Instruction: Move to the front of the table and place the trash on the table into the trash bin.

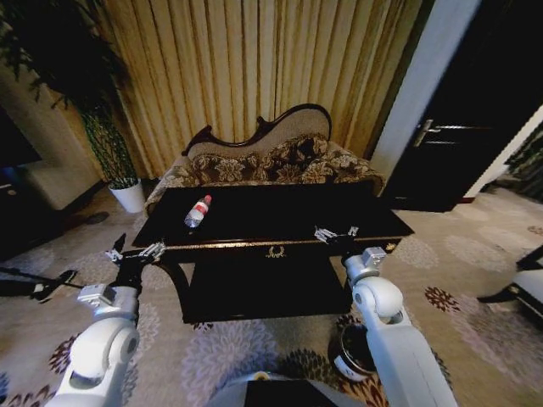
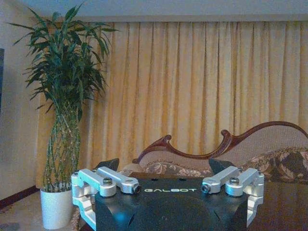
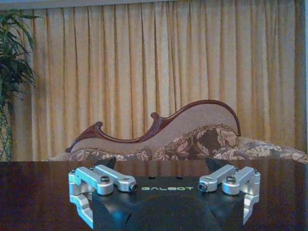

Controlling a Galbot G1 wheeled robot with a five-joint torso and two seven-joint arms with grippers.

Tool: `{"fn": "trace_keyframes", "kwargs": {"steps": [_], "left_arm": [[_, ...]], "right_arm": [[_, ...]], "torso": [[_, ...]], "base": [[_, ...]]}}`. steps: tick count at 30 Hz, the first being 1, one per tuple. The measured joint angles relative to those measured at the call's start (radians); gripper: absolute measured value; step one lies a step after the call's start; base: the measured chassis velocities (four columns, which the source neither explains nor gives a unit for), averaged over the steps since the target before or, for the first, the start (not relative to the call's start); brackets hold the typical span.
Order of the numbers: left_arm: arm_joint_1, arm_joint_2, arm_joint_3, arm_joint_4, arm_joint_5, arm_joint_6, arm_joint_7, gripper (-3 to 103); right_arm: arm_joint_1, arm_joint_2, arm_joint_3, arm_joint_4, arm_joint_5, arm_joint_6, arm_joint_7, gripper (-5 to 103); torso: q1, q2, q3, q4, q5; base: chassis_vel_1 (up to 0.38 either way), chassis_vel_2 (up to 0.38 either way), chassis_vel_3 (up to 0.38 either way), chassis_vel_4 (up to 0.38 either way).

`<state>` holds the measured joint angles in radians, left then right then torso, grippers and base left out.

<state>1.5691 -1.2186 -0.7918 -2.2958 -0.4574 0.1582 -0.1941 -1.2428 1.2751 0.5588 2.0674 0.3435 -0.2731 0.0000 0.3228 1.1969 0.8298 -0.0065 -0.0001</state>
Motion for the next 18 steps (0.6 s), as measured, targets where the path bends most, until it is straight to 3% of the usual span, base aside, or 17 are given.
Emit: {"fn": "trace_keyframes", "kwargs": {"steps": [6,10,12,15,16,18], "left_arm": [[0.000,0.004,-0.001,-0.005,-0.001,0.000,0.000,100],[-0.009,0.042,-0.003,-0.012,-0.051,0.029,-0.031,100],[-0.029,0.078,-0.003,-0.016,-0.105,0.055,-0.066,100],[-0.101,0.165,0.001,-0.020,-0.235,0.155,-0.152,100],[-0.101,0.165,0.001,-0.020,-0.235,0.155,-0.152,100],[-0.153,0.224,0.010,-0.007,-0.294,0.209,-0.193,100]], "right_arm": [[0.002,0.000,-0.008,0.011,0.005,-0.002,0.000,100],[0.006,0.000,-0.017,0.009,0.007,-0.002,0.000,100],[0.006,0.002,-0.019,0.005,0.007,-0.002,0.000,100],[0.006,0.005,-0.020,-0.002,0.007,-0.002,0.000,100],[0.006,0.005,-0.020,-0.002,0.007,-0.002,0.000,100],[0.006,0.004,-0.017,-0.007,0.007,0.001,0.000,100]], "torso": [[-0.002,0.001,-0.001,-0.0002,0.0000],[-0.002,0.001,-0.001,0.0002,0.0000],[-0.002,0.001,-0.001,0.0000,0.0000],[-0.001,0.001,0.000,0.0000,-0.0001],[-0.001,0.001,0.000,0.0000,-0.0001],[-0.001,0.000,0.000,-0.0003,0.0000]], "base": [[-0.018,0.006,0.014,-0.019],[0.017,-0.011,-0.021,0.028],[0.000,0.000,0.000,0.000],[0.000,0.000,0.000,0.000],[0.000,0.000,0.000,0.000],[0.000,0.000,0.000,0.000]]}}
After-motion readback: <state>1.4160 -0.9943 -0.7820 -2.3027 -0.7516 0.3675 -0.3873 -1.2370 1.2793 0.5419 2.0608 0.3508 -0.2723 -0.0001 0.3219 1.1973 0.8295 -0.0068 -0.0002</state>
